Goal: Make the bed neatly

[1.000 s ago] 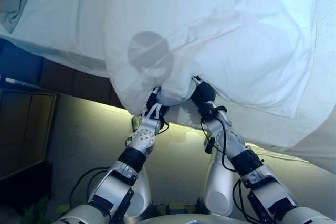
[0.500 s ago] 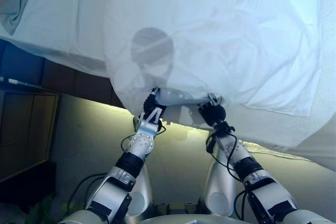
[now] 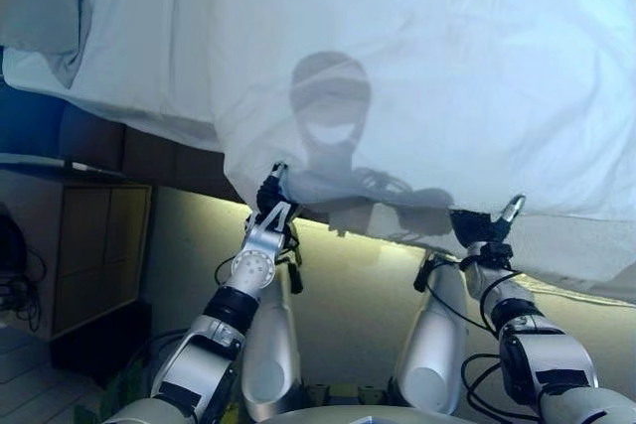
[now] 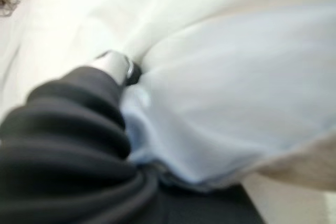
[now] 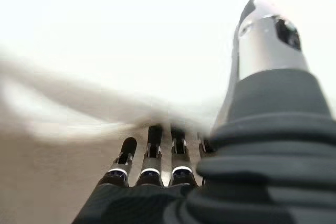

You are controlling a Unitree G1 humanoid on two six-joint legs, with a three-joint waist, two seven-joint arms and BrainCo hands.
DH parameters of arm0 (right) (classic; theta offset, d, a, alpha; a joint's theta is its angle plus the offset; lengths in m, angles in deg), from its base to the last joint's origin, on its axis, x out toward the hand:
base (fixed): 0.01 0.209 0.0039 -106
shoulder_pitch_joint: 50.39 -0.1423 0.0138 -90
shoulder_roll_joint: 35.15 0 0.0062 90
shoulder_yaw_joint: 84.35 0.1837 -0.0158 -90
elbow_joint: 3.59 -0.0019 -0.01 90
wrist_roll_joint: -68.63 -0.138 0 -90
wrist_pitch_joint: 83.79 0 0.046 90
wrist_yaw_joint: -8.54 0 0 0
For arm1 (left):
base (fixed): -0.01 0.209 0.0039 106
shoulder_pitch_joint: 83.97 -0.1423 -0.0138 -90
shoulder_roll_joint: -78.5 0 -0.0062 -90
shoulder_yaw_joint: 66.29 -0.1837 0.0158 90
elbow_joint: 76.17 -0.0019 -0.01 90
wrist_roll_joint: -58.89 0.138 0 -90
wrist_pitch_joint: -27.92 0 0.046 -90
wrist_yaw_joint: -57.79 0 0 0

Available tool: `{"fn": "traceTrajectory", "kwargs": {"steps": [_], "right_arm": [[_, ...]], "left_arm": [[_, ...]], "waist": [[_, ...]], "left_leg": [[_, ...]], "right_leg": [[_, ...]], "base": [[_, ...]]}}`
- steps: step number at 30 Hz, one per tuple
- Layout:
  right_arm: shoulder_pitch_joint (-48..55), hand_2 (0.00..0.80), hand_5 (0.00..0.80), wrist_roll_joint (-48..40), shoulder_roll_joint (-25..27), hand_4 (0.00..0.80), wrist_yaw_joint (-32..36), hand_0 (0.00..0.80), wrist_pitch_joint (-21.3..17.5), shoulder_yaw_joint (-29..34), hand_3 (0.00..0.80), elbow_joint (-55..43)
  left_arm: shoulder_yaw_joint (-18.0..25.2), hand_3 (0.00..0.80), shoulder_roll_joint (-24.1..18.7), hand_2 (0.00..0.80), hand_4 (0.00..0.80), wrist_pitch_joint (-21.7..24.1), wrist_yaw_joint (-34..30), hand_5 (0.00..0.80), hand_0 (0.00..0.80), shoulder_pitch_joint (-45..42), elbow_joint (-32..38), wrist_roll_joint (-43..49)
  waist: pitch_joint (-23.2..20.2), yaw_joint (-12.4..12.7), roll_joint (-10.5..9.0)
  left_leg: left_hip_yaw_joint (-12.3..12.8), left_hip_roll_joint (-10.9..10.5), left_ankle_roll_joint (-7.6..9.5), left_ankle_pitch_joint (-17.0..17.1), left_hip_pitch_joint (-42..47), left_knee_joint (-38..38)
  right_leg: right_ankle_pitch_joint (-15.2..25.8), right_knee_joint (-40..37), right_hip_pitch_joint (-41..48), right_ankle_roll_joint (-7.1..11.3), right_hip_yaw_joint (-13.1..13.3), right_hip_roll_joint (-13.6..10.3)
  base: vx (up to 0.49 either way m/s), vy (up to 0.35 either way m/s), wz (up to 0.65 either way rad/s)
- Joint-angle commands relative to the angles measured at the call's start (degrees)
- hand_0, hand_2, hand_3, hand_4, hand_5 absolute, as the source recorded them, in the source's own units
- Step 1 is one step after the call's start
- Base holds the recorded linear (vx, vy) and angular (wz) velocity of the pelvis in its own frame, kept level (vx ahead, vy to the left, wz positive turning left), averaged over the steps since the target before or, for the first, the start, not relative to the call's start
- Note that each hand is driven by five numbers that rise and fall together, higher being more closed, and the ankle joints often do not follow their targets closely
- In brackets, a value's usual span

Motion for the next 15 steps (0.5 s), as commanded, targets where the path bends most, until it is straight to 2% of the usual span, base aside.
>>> {"fn": "traceTrajectory", "kwargs": {"steps": [1,2,3,5,15], "right_arm": [[-0.47,0.0,0.0,-2.88,4.99,0.0,3.11,0.0,-0.88,5.43,0.0,1.0],[-0.72,0.0,0.0,-2.35,5.55,0.0,3.28,0.0,-1.06,5.83,0.0,1.08],[-0.95,0.1,0.1,-1.66,6.35,0.1,3.94,0.1,-1.0,6.29,0.1,1.23],[-1.43,0.8,0.8,-0.72,7.6,0.8,5.27,0.8,-1.3,6.87,0.8,1.18],[-3.99,0.8,0.8,2.66,9.81,0.8,9.72,0.8,-1.84,7.42,0.8,-1.55]], "left_arm": [[5.35,0.8,-3.05,0.8,0.8,2.13,-2.13,0.8,0.8,1.72,5.19,-2.37],[5.42,0.8,-3.24,0.8,0.8,1.88,-2.09,0.8,0.8,1.57,5.53,-2.48],[5.49,0.8,-3.33,0.8,0.8,1.68,-2.28,0.8,0.8,1.39,5.62,-2.38],[5.42,0.8,-3.88,0.8,0.8,1.04,-2.39,0.8,0.8,1.12,6.11,-2.81],[5.72,0.8,-6.07,0.8,0.8,-1.4,-3.12,0.8,0.8,2.28,5.15,-2.55]], "waist": [[-0.14,0.34,1.87],[-0.14,0.42,1.99],[-0.14,0.5,2.07],[-0.13,0.76,2.16],[-0.13,1.96,0.54]], "left_leg": [[-0.68,1.6,-1.22,3.41,-2.07,0.71],[-0.63,1.53,-1.26,3.42,-2.15,0.69],[-0.57,1.49,-1.28,3.45,-2.24,0.68],[-0.68,1.28,-1.33,3.43,-2.31,0.74],[-1.73,1.75,-1.57,3.8,-2.93,0.61]], "right_leg": [[7.42,-3.88,0.31,3.42,2.35,-2.47],[7.47,-3.97,0.26,3.45,2.26,-2.54],[7.52,-4.07,0.25,3.47,2.12,-2.63],[7.67,-4.3,0.43,3.49,1.88,-2.78],[8.54,-5.86,1.9,3.65,-0.11,-2.61]], "base": [[0.0,0.0,0.0],[0.0,0.0,0.0],[-0.018,0.002,0.03],[-0.015,-0.019,0.03],[-0.021,-0.066,0.0]]}}
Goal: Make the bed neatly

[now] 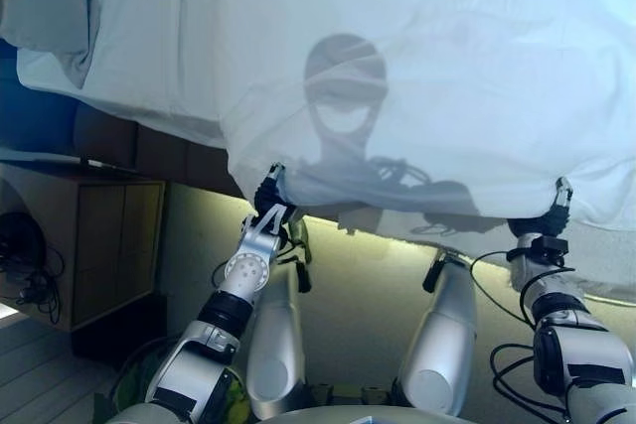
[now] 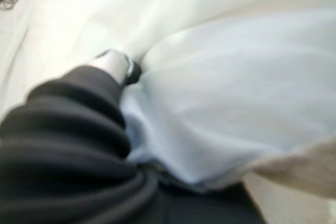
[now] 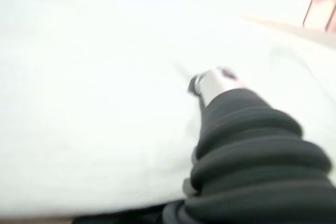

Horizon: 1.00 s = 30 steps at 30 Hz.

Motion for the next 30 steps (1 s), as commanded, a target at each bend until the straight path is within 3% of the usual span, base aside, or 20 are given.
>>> {"fn": "traceTrajectory", "kwargs": {"steps": [1,7,11,16,18,22,23,26,27,28,30], "right_arm": [[-1.61,0.8,0.8,0.92,0.83,0.8,3.01,0.8,-1.17,3.4,0.8,-2.09],[-0.77,0.8,0.8,0.32,-1.51,0.8,2.43,0.8,-0.92,2.89,0.8,-2.54],[0.77,0.8,0.8,4.54,-3.89,0.8,0.73,0.8,-1.75,1.24,0.8,-5.12],[6.29,0.8,0.8,3.02,-8.9,0.8,-1.38,0.8,-6.98,-2.54,0.8,-11.99],[9.33,0.8,0.8,1.36,-12.7,0.8,-1.72,0.8,-10.54,-4.28,0.8,-15.78],[11.96,0.8,0.8,0.19,-16.09,0.8,-4.86,0.8,-12.95,-4.75,0.8,-19.39],[12.42,0.8,0.8,-0.17,-16.89,0.8,-5.7,0.8,-13.39,-5.1,0.8,-20.3],[15.85,0.8,0.8,-0.89,-18.66,0.8,-7.22,0.8,-13.14,-6.37,0.8,-22.75],[17.72,0.8,0.8,-1.21,-19.15,0.8,-5.96,0.8,-12.14,-7.0,0.8,-23.17],[18.53,0.8,0.8,-0.63,-19.32,0.8,-5.54,0.8,-12.08,-7.5,0.8,-23.51],[21.31,0.8,0.8,1.03,-19.43,0.8,-5.74,0.8,-12.73,-9.9,0.8,-25.64]], "left_arm": [[5.34,0.8,-4.97,0.8,0.8,1.32,-2.19,0.8,0.8,3.63,2.61,-0.89],[6.1,0.8,-4.67,0.8,0.8,1.52,-2.09,0.8,0.8,4.61,1.24,0.77],[5.52,0.8,-3.54,0.8,0.8,2.6,-1.49,0.8,0.8,3.73,0.73,1.0],[4.25,0.8,-2.48,0.8,0.8,0.69,-0.14,0.8,0.8,2.69,0.84,4.33],[3.16,0.8,-2.8,0.8,0.8,-1.45,0.94,0.8,0.8,2.34,0.09,6.67],[2.51,0.8,-2.73,0.8,0.8,-2.95,1.45,0.8,0.8,1.99,-1.82,9.64],[2.57,0.8,-2.71,0.8,0.8,-2.95,1.83,0.8,0.8,1.86,-2.26,10.38],[3.51,0.8,-3.44,0.8,0.8,-3.51,2.17,0.8,0.8,0.88,-4.09,11.54],[4.6,0.8,-3.87,0.8,0.8,-4.33,2.11,0.8,0.8,-0.08,-4.83,12.32],[4.91,0.8,-4.02,0.8,0.8,-4.52,2.14,0.8,0.8,-0.57,-5.09,12.69],[5.34,0.8,-4.49,0.8,0.8,-4.0,1.34,0.8,0.8,-3.1,-6.07,13.74]], "waist": [[-0.08,0.73,-0.69],[-0.08,1.12,-1.7],[-0.78,0.68,-2.18],[-3.49,1.0,-4.41],[-4.9,1.25,-5.85],[-6.93,0.95,-7.25],[-7.36,0.92,-7.38],[-8.94,0.71,-7.77],[-9.78,0.8,-7.79],[-10.17,0.77,-7.8],[-11.62,0.45,-8.0]], "left_leg": [[-1.97,2.05,-1.37,3.49,-2.76,1.67],[-3.19,2.4,-1.4,3.8,-2.38,1.25],[-3.59,2.54,-1.64,3.83,-0.39,0.98],[-3.84,0.96,-1.07,0.85,2.06,3.61],[-4.39,-0.39,-0.23,-0.93,2.56,5.01],[-3.68,-3.37,1.52,-3.0,5.01,4.73],[-3.14,-4.25,2.39,-3.41,6.28,4.21],[-1.32,-5.69,5.23,-2.61,9.62,1.55],[0.35,-5.85,6.43,-1.74,11.72,-0.67],[0.94,-5.9,6.77,-1.33,12.95,-1.93],[1.84,-6.25,7.33,0.35,16.94,-5.91]], "right_leg": [[8.34,-5.09,2.09,3.19,0.45,-2.25],[8.17,-5.4,3.4,3.18,-0.17,-1.6],[7.87,-6.71,6.26,3.16,-0.53,-1.31],[9.69,-10.41,12.58,3.04,-0.74,-3.47],[11.69,-13.35,15.44,3.17,0.23,-4.3],[15.47,-18.88,20.16,3.18,1.33,-5.24],[15.41,-18.13,20.43,2.8,1.03,-4.76],[10.03,-9.35,18.91,1.3,-0.02,0.5],[7.61,-4.89,18.45,0.77,-2.63,4.08],[6.71,-3.37,18.28,0.58,-3.7,5.54],[4.71,-2.31,19.12,-0.73,-6.85,11.49]], "base": [[0.003,-0.05,0.02],[0.0,-0.017,0.09],[0.053,0.165,0.02],[0.114,0.163,0.1],[0.102,0.054,0.12],[0.07,0.109,0.12],[0.036,0.261,0.02],[0.062,0.285,-0.08],[0.074,0.208,-0.24],[0.137,0.2,-0.34],[0.193,0.044,-0.3]]}}
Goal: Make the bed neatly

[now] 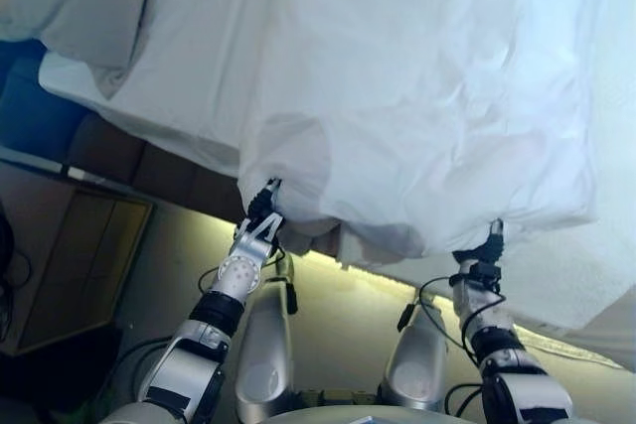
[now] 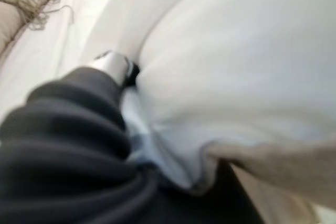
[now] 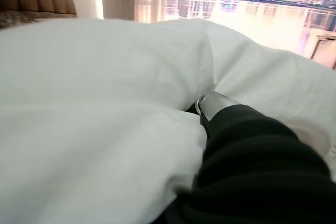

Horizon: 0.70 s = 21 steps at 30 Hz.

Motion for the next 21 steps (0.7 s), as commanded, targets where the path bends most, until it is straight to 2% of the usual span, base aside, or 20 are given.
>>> {"fn": "traceTrajectory", "kwargs": {"steps": [1,2,3,5,7,9,10,12,14,15,17,19,21], "right_arm": [[4.77,0.8,0.8,1.12,0.57,0.8,2.2,0.8,-0.04,-3.21,0.8,-6.94],[5.35,0.8,0.8,1.08,0.52,0.8,2.15,0.8,-0.14,-3.46,0.8,-6.7],[5.3,0.8,0.8,0.7,0.86,0.8,1.35,0.8,-0.35,-4.19,0.8,-6.13],[4.3,0.8,0.8,2.35,1.71,0.8,-1.45,0.8,-0.92,-5.7,0.8,-6.48],[4.57,0.8,0.8,4.18,1.9,0.8,-3.3,0.8,-1.42,-6.57,0.8,-7.88],[5.36,0.8,0.8,6.78,2.6,0.8,-5.21,0.8,-1.43,-7.75,0.8,-8.57],[6.04,0.8,0.8,6.71,2.66,0.8,-5.36,0.8,-0.74,-7.96,0.8,-8.87],[7.6,0.8,0.8,7.36,2.41,0.8,-5.54,0.8,0.49,-7.47,0.8,-9.29],[9.52,0.8,0.8,9.76,1.6,0.8,-6.63,0.8,1.52,-6.04,0.8,-10.14],[10.11,0.8,0.8,10.95,1.26,0.8,-7.97,0.8,1.69,-5.43,0.8,-10.87],[10.81,0.8,0.8,11.93,1.31,0.8,-9.94,0.8,2.06,-4.71,0.8,-11.89],[10.78,0.8,0.8,13.43,2.32,0.8,-10.69,0.8,2.55,-3.88,0.8,-12.1],[10.29,0.8,0.8,13.86,3.46,0.8,-11.45,0.8,2.88,-3.35,0.8,-12.16]], "left_arm": [[2.61,0.8,-1.05,0.8,0.8,0.84,-2.68,0.8,0.8,-2.23,3.09,5.28],[2.81,0.8,-1.11,0.8,0.8,0.7,-3.17,0.8,0.8,-3.08,3.0,5.71],[3.17,0.8,-0.72,0.8,0.8,0.9,-3.66,0.8,0.8,-4.31,2.43,5.88],[4.28,0.8,-0.15,0.8,0.8,1.31,-5.3,0.8,0.8,-6.13,1.24,4.31],[4.88,0.8,0.3,0.8,0.8,1.4,-6.09,0.8,0.8,-7.3,0.83,3.96],[6.25,0.8,0.76,0.8,0.8,0.34,-7.77,0.8,0.8,-9.72,0.38,2.62],[6.96,0.8,1.03,0.8,0.8,0.09,-8.55,0.8,0.8,-11.94,0.42,3.06],[7.54,0.8,1.45,0.8,0.8,-0.31,-9.18,0.8,0.8,-14.89,0.38,2.85],[8.39,0.8,2.1,0.8,0.8,-1.85,-9.3,0.8,0.8,-17.37,0.14,2.35],[8.77,0.8,2.58,0.8,0.8,-2.66,-9.28,0.8,0.8,-18.02,0.02,2.28],[8.82,0.8,3.73,0.8,0.8,-3.25,-9.54,0.8,0.8,-18.47,-0.09,2.43],[8.6,0.8,4.57,0.8,0.8,-3.81,-10.08,0.8,0.8,-18.52,-0.04,2.23],[8.47,0.8,4.62,0.8,0.8,-4.87,-10.13,0.8,0.8,-18.54,0.86,1.51]], "waist": [[-5.87,0.03,-0.38],[-6.25,-0.02,-0.43],[-6.87,-0.2,-0.18],[-7.47,0.25,0.4],[-7.83,0.35,0.44],[-8.62,0.47,0.18],[-9.33,0.45,-0.21],[-10.35,0.3,-0.01],[-11.55,0.01,1.43],[-12.35,-0.29,2.27],[-13.16,-0.95,3.78],[-13.8,-1.53,5.5],[-14.1,-1.97,6.8]], "left_leg": [[1.66,-3.76,1.22,6.33,6.53,-8.72],[1.0,-4.0,0.87,6.53,7.34,-9.42],[0.71,-4.04,0.19,7.35,8.51,-10.84],[0.87,-3.71,-1.12,8.76,9.59,-12.57],[0.5,-3.83,-1.82,9.57,9.31,-12.1],[-0.61,-2.68,-2.51,8.77,9.31,-9.1],[-2.24,-0.7,-3.36,10.08,8.94,-5.97],[-3.77,3.11,-4.59,12.38,9.82,-4.98],[-5.82,8.28,-6.7,17.7,12.24,-8.04],[-6.79,10.65,-7.51,19.93,13.59,-10.61],[-7.41,12.87,-8.49,21.53,16.91,-15.41],[-7.79,13.24,-9.31,21.07,19.56,-18.96],[-7.14,12.16,-10.05,18.14,20.55,-18.76]], "right_leg": [[-1.75,-1.08,3.59,-2.1,-3.42,11.42],[-2.02,-3.9,5.2,-2.89,-3.24,12.44],[-2.55,-8.43,7.62,-4.3,-2.91,14.62],[-2.53,-13.57,11.19,-5.43,-3.81,15.79],[-1.83,-16.28,12.76,-6.03,-3.33,16.27],[-2.0,-17.39,13.97,-6.92,-2.43,15.87],[-1.95,-17.33,13.96,-7.46,-1.2,15.44],[-2.58,-16.4,14.3,-7.67,-0.16,15.13],[-3.96,-15.25,15.46,-7.63,0.88,14.83],[-4.5,-14.65,15.9,-7.21,1.42,13.83],[-5.81,-12.99,16.38,-6.23,2.19,11.47],[-6.7,-11.31,16.18,-4.43,3.78,8.04],[-6.69,-10.33,16.02,-1.82,5.58,4.03]], "base": [[0.186,-0.067,-0.22],[0.184,-0.104,-0.16],[0.136,-0.078,-0.06],[0.097,-0.027,-0.06],[0.066,0.019,-0.17],[0.11,0.082,-0.12],[0.156,0.124,-0.23],[0.232,0.228,-0.44],[0.316,0.46,-0.26],[0.304,0.596,-0.16],[0.267,0.703,-0.06],[0.206,0.728,-0.07],[0.178,0.629,-0.06]]}}
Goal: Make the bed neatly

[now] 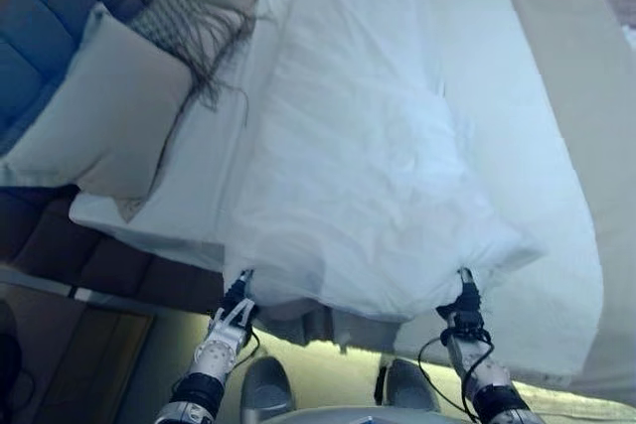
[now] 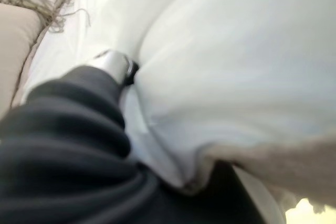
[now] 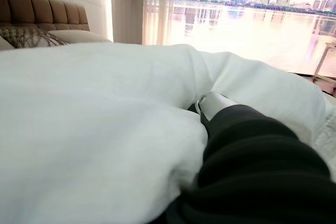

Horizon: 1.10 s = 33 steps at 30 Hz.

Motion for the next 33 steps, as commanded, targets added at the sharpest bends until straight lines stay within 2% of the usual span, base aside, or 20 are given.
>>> {"fn": "traceTrajectory", "kwargs": {"steps": [1,3,4,6,8,9,10,11,12,13,14,15,17,19,21,24,28,31,33], "right_arm": [[-3.67,0.8,0.8,2.36,0.68,0.8,-0.25,0.8,2.18,0.28,0.8,-5.29],[-3.33,0.8,0.8,1.57,-0.1,0.8,-0.61,0.8,1.89,1.6,0.8,-4.41],[-2.86,0.8,0.8,0.97,-0.77,0.8,-0.33,0.8,1.9,2.35,0.8,-4.12],[-1.83,0.8,0.8,0.38,-2.84,0.8,-0.7,0.8,1.73,3.49,0.8,-4.4],[-1.37,0.8,0.8,-0.15,-5.04,0.8,-2.18,0.8,2.86,3.83,0.8,-5.27],[-0.92,0.8,0.8,0.22,-5.92,0.8,-2.89,0.8,3.23,3.26,0.8,-5.92],[-0.13,0.8,0.8,0.41,-6.75,0.8,-3.57,0.8,3.13,2.16,0.8,-6.83],[0.52,0.8,0.8,0.3,-7.23,0.8,-3.81,0.8,3.45,1.3,0.8,-7.33],[1.37,0.8,0.8,0.51,-7.61,0.8,-3.36,0.8,4.33,0.39,0.8,-6.94],[1.79,0.8,0.8,1.06,-7.63,0.8,-3.32,0.8,4.52,-0.17,0.8,-6.3],[2.11,0.8,0.8,1.42,-7.54,0.8,-3.65,0.8,4.07,-0.73,0.8,-5.72],[1.93,0.8,0.8,2.34,-7.16,0.8,-3.11,0.8,3.27,-1.29,0.8,-4.92],[-0.2,0.8,0.8,2.95,-5.09,0.8,-1.92,0.8,1.38,-4.08,0.8,-2.33],[-2.67,0.8,0.8,3.23,-3.66,0.8,-1.5,0.8,0.57,-5.48,0.8,-0.76],[-5.35,0.8,0.8,6.99,-1.74,0.8,-1.25,0.8,-1.06,-6.44,0.8,1.72],[-6.76,0.8,0.8,10.23,-0.23,0.8,-1.94,0.8,-0.54,-6.62,0.8,5.33],[-6.35,0.8,0.8,10.5,1.11,0.8,-1.79,0.8,4.13,-3.59,0.8,11.4],[-6.83,0.8,0.8,14.64,2.93,0.8,-2.42,0.8,4.54,-0.3,0.8,16.95],[-8.03,0.8,0.8,12.27,4.05,0.8,-3.03,0.8,4.94,2.52,0.8,21.01]], "left_arm": [[1.82,0.8,-1.39,0.8,0.8,-0.95,-2.88,0.8,0.8,1.61,6.01,-1.71],[1.92,0.8,-2.53,0.8,0.8,-3.11,-1.58,0.8,0.8,1.15,8.02,-0.7],[1.84,0.8,-3.16,0.8,0.8,-3.98,-0.76,0.8,0.8,0.92,8.74,0.01],[2.25,0.8,-4.63,0.8,0.8,-5.25,0.15,0.8,0.8,0.57,9.47,0.57],[3.62,0.8,-5.9,0.8,0.8,-5.81,0.53,0.8,0.8,0.09,9.96,1.26],[4.25,0.8,-6.58,0.8,0.8,-6.02,1.05,0.8,0.8,-0.31,10.25,1.43],[4.31,0.8,-7.07,0.8,0.8,-5.6,1.28,0.8,0.8,-0.5,9.94,1.1],[4.21,0.8,-7.32,0.8,0.8,-4.75,1.15,0.8,0.8,-0.41,9.25,0.83],[4.11,0.8,-7.47,0.8,0.8,-3.61,0.72,0.8,0.8,0.21,7.99,0.91],[4.04,0.8,-7.42,0.8,0.8,-3.1,0.52,0.8,0.8,0.71,7.29,0.88],[3.69,0.8,-7.06,0.8,0.8,-2.66,0.43,0.8,0.8,1.34,6.65,0.59],[3.05,0.8,-6.56,0.8,0.8,-2.13,-0.17,0.8,0.8,2.04,6.03,0.01],[2.1,0.8,-6.01,0.8,0.8,-0.16,-0.91,0.8,0.8,4.42,4.26,-1.23],[0.15,0.8,-5.51,0.8,0.8,2.29,-3.06,0.8,0.8,8.01,1.22,-0.62],[-1.87,0.8,-5.16,0.8,0.8,3.79,-3.76,0.8,0.8,11.98,-1.58,0.94],[-2.36,0.8,-4.56,0.8,0.8,3.35,-5.72,0.8,0.8,13.15,-5.15,2.5],[0.45,0.8,-4.44,0.8,0.8,2.71,-7.44,0.8,0.8,8.49,-7.98,3.52],[1.25,0.8,-3.51,0.8,0.8,3.32,-8.13,0.8,0.8,6.83,-10.2,2.26],[0.57,0.8,-2.71,0.8,0.8,4.64,-8.77,0.8,0.8,8.32,-11.68,1.33]], "waist": [[-1.51,-0.38,1.73],[-1.84,0.08,0.25],[-2.01,0.56,-0.5],[-2.36,1.54,-1.64],[-2.35,2.14,-2.51],[-2.35,2.07,-2.78],[-2.62,1.73,-2.98],[-2.76,1.45,-3.14],[-3.08,1.3,-3.55],[-3.31,1.22,-3.73],[-3.1,0.92,-3.69],[-2.7,0.9,-3.34],[-1.61,1.57,-2.2],[-0.19,1.49,-1.51],[1.16,0.95,-1.24],[1.59,0.79,-1.27],[0.78,1.23,-0.62],[0.77,0.55,0.51],[1.87,-0.06,0.97]], "left_leg": [[-0.08,-0.05,-5.32,6.66,2.06,-4.32],[1.39,-2.95,-3.95,-1.0,1.17,0.83],[1.45,-4.51,-3.12,-2.92,0.65,2.69],[1.04,-6.86,-1.69,-4.98,0.51,3.85],[1.77,-8.47,-0.02,-6.13,0.89,3.63],[1.96,-9.16,0.82,-6.09,0.81,3.28],[1.83,-9.66,1.3,-5.6,0.47,2.81],[1.81,-9.91,1.52,-5.52,0.31,2.65],[2.01,-10.38,1.74,-5.02,-0.36,2.31],[1.76,-10.68,1.8,-4.29,-0.95,1.9],[0.95,-10.89,1.64,-3.42,-1.5,1.6],[0.32,-10.75,1.16,-2.14,-2.47,1.0],[1.07,-9.41,0.12,1.21,-4.17,-2.48],[1.15,-8.59,-1.05,3.89,-6.35,-4.99],[3.42,-6.88,-2.18,5.84,-9.19,-4.88],[4.28,-5.84,-3.36,6.35,-10.83,-0.55],[1.73,-4.73,-3.78,4.35,-8.55,1.87],[1.39,-4.47,-3.71,1.84,-6.87,1.48],[1.18,-4.15,-4.1,1.55,-7.95,1.48]], "right_leg": [[7.53,-5.44,3.47,5.36,3.51,-7.48],[10.49,-6.9,4.84,7.49,3.96,-11.78],[12.77,-8.08,5.55,7.92,3.86,-13.55],[17.16,-9.75,5.74,8.34,3.0,-16.01],[19.22,-7.93,4.18,8.27,2.36,-16.03],[18.41,-6.47,2.98,7.93,3.14,-14.26],[16.16,-6.27,2.15,7.35,4.1,-11.39],[14.02,-6.2,2.04,6.94,3.95,-8.9],[12.06,-7.24,2.18,6.22,2.62,-5.33],[11.79,-8.03,1.99,5.82,2.39,-3.62],[11.7,-8.37,1.62,5.54,3.47,-2.1],[11.67,-8.84,1.47,5.11,3.92,-0.99],[11.51,-10.18,1.49,4.42,1.65,0.36],[11.77,-12.82,1.59,3.83,0.99,1.37],[11.62,-13.5,1.76,3.03,-0.89,1.57],[11.19,-13.21,3.4,2.49,-2.84,0.81],[11.2,-12.88,4.72,3.39,-0.94,-0.84],[10.96,-11.75,3.3,4.88,1.83,-3.09],[10.95,-11.03,1.27,5.9,3.45,-4.52]], "base": [[0.183,0.485,-0.02],[0.173,0.327,0.03],[0.136,0.218,0.04],[0.082,0.161,-0.05],[-0.009,0.148,-0.25],[-0.065,0.152,-0.3],[-0.062,0.127,-0.27],[-0.051,0.08,-0.23],[-0.031,0.034,-0.26],[-0.024,0.002,-0.24],[-0.044,-0.018,0.01],[-0.127,-0.013,0.23],[-0.296,0.027,0.48],[-0.34,0.035,0.37],[-0.225,0.03,0.43],[0.029,0.082,0.71],[0.194,0.252,0.06],[0.092,0.468,-0.4],[-0.119,0.434,-0.28]]}}
